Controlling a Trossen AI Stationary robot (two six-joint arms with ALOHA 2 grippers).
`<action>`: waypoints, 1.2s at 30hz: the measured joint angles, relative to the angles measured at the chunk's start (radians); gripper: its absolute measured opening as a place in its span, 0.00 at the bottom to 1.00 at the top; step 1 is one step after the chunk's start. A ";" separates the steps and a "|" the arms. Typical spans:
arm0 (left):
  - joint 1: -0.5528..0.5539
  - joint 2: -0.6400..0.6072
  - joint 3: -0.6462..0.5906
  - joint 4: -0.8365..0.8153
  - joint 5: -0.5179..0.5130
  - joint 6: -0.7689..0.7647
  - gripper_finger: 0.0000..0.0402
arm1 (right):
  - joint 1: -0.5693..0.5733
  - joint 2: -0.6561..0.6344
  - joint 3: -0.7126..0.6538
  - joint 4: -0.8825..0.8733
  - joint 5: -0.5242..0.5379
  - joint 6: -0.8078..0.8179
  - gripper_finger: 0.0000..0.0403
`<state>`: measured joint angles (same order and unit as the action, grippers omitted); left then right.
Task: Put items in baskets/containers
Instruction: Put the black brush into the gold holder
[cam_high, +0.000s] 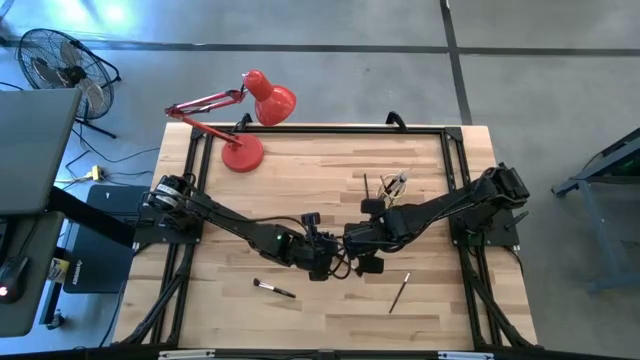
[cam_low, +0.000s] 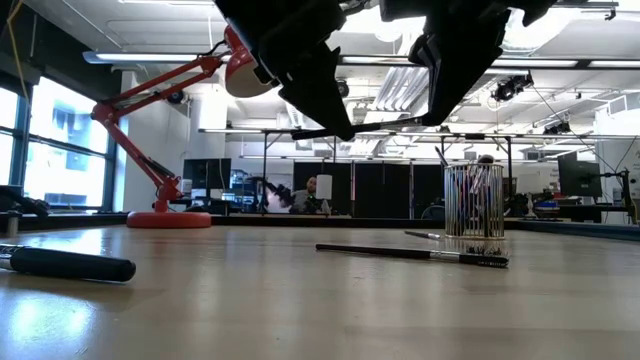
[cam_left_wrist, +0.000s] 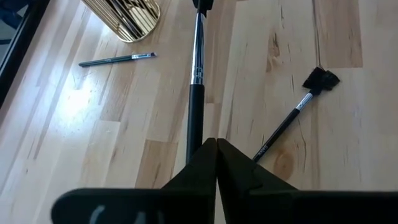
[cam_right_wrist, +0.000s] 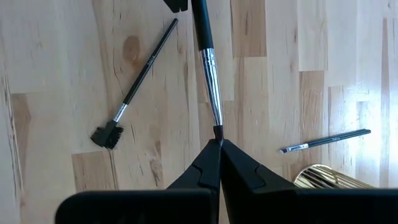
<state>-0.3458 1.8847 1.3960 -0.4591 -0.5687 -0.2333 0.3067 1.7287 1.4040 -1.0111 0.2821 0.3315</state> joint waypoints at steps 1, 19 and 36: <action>0.000 0.000 0.000 0.000 -0.001 0.000 0.00 | 0.000 0.000 0.000 0.000 0.000 0.000 0.00; -0.001 0.000 0.000 -0.016 -0.097 0.142 0.00 | 0.004 0.000 0.000 -0.009 0.026 0.005 0.00; -0.001 0.000 -0.001 0.036 -0.075 0.177 0.06 | 0.004 0.000 0.000 -0.053 0.060 0.027 0.00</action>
<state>-0.3470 1.8847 1.3949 -0.4235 -0.6435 -0.0566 0.3103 1.7283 1.4040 -1.0645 0.3416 0.3584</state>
